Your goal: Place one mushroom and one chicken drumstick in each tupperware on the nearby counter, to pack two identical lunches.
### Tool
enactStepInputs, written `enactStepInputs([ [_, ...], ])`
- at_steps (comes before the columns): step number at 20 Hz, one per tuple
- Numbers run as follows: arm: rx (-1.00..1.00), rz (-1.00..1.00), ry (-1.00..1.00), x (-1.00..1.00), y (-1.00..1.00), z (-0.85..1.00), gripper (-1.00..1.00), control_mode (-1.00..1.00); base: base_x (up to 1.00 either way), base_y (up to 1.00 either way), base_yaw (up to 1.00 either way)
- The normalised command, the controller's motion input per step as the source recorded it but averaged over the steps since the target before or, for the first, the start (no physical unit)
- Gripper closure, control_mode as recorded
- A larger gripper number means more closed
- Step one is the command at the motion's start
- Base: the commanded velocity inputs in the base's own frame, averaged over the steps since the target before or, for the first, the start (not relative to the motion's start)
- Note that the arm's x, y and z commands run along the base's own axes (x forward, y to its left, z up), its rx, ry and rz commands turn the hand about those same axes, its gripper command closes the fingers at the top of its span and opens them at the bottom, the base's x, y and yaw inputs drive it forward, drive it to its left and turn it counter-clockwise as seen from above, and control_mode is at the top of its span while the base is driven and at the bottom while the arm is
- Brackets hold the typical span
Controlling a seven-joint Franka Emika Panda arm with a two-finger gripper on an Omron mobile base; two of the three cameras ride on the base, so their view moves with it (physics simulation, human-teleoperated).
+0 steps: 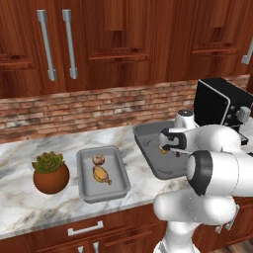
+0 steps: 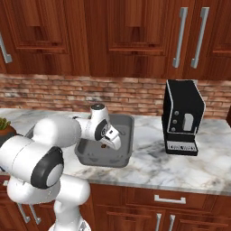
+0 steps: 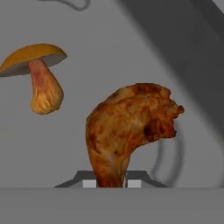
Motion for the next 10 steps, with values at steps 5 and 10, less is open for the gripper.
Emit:
enactStepInputs([
  [5,-0.01,-0.02,-0.01,0.34,-0.03,-0.29,1.0,-1.0,0.0,0.0,0.0],
  [10,-0.02,-0.02,-0.03,0.3,0.0,-0.36,1.0,-1.0,0.0,0.0,0.0],
])
